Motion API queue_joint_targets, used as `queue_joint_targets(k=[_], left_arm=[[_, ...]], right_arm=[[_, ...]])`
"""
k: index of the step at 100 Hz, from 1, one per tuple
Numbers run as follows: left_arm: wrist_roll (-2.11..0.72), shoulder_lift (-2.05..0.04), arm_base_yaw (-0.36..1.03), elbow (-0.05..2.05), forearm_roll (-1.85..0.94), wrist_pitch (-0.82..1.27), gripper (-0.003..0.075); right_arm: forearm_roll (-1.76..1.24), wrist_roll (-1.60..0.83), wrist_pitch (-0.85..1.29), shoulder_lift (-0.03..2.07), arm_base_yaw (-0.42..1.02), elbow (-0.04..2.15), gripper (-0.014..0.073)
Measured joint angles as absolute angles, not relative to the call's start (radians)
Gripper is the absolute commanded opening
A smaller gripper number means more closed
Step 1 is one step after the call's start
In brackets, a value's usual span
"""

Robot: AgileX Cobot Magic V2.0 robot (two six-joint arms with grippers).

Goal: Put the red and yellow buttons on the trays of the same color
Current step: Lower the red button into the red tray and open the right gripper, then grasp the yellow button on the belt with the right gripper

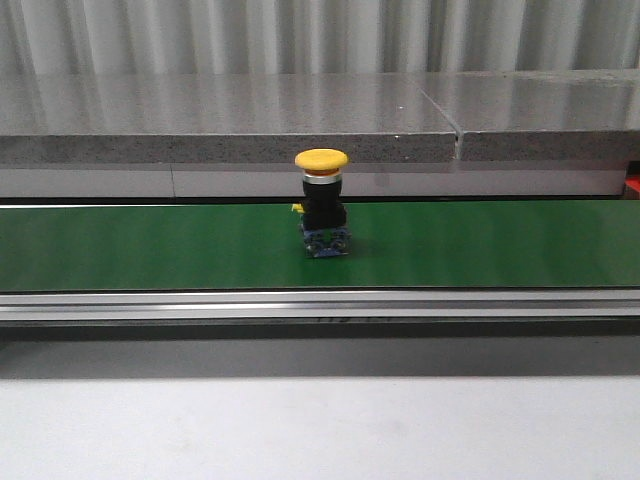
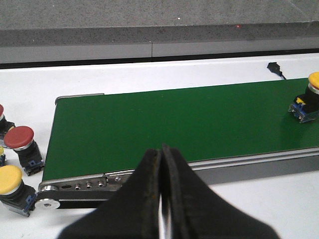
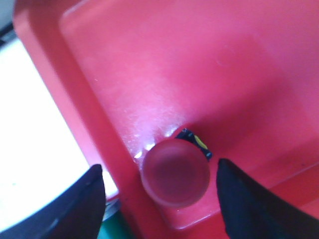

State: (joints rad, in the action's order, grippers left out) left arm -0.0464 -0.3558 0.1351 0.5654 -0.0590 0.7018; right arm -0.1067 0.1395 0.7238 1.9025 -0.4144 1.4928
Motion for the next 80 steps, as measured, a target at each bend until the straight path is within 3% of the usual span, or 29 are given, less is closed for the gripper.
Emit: queue_joint_targets(k=[32,80], left_arm=[[-0.046,-0.356,0.135,0.565,-0.059,0.702,-0.0021],[-0.046,-0.356,0.135,0.565,-0.059,0.702,-0.0021]], right_arm=[[-0.107,0.118,0.743,1.734,-0.39,1.418,0.049],[-0.091,0.091,0.746,1.412,-0.215,1.193,0.0491]])
